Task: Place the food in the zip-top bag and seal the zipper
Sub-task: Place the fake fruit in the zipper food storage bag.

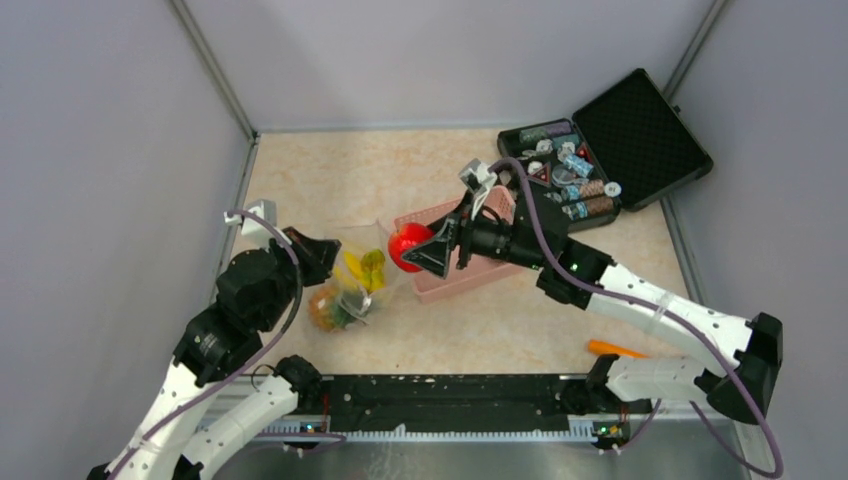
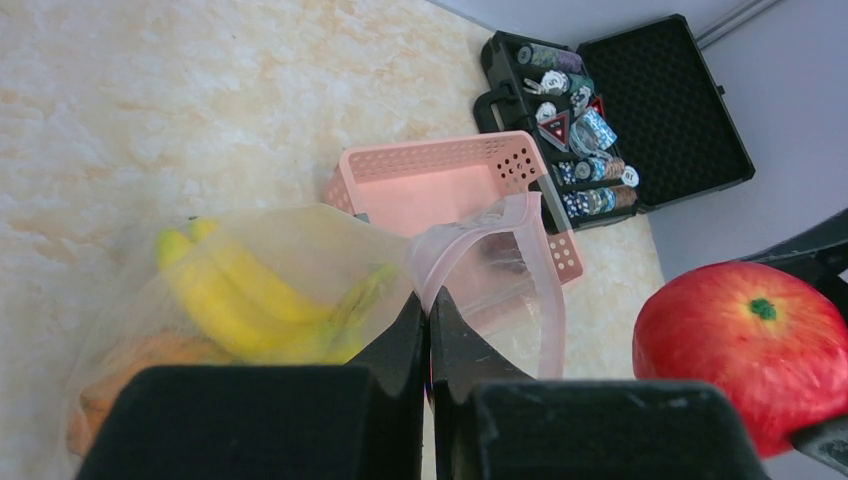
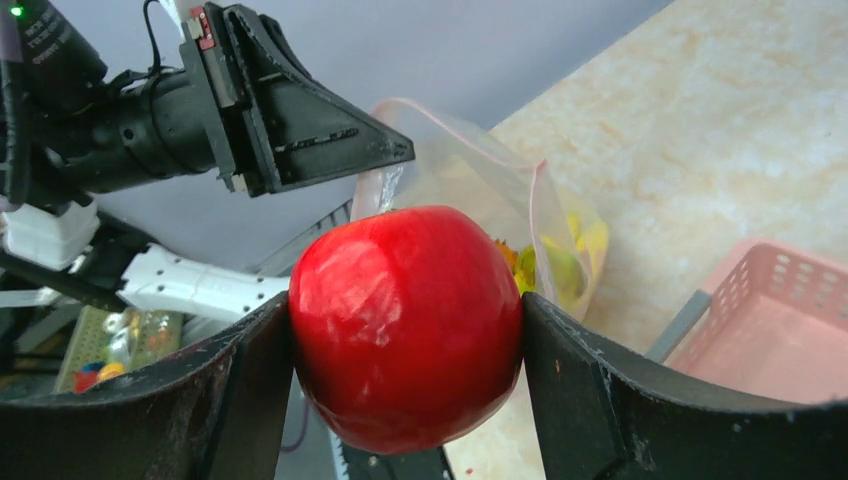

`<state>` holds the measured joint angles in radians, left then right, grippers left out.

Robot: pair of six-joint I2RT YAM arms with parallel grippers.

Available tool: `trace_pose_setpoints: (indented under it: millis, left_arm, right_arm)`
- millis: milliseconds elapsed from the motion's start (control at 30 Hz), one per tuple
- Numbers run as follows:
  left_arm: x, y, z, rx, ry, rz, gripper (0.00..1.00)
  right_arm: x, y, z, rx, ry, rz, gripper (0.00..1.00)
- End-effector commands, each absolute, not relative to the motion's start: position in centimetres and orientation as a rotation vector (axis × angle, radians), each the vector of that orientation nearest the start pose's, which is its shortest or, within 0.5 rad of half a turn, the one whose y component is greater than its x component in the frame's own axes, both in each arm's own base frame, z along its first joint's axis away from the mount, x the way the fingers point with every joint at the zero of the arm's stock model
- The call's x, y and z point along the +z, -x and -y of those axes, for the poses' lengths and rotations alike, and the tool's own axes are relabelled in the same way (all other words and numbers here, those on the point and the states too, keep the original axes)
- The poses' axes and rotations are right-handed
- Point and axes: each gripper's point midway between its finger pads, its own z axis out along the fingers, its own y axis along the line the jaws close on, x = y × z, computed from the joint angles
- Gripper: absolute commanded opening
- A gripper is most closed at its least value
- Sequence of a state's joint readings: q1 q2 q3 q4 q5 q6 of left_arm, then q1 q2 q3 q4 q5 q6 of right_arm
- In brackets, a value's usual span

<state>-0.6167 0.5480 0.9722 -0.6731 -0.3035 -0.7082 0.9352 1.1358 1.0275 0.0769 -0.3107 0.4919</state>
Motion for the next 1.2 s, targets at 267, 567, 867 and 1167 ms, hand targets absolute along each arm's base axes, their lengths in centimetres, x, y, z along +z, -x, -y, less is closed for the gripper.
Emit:
trace_pose_setpoints:
  millis: [267,567,867,1167]
  left_arm:
    - [33.6,-20.4,11.8,-0.723,0.272,-1.764,0.0]
    - [33.4,-20.4,12.1,-0.724,0.259,-1.778,0.0]
    - [33.0,-20.5,11.6,-0.699,0.277,-1.778,0.0]
    - [32.9,-20.7,11.9,-0.711,0.283,-1.78,0.0]
  right_arm:
    - [33.2,-18.8,-40.1,1.01,0.676,-1.657,0.47]
    - [30.6,-19.3,-43.1,0.998,0.728,-1.775,0.52]
    - [35.4,-18.2,-40.3,1.021,0.6,-1.561,0.5]
    - [37.1,-17.0,-39.6,1.096,0.592,-1.48,0.51]
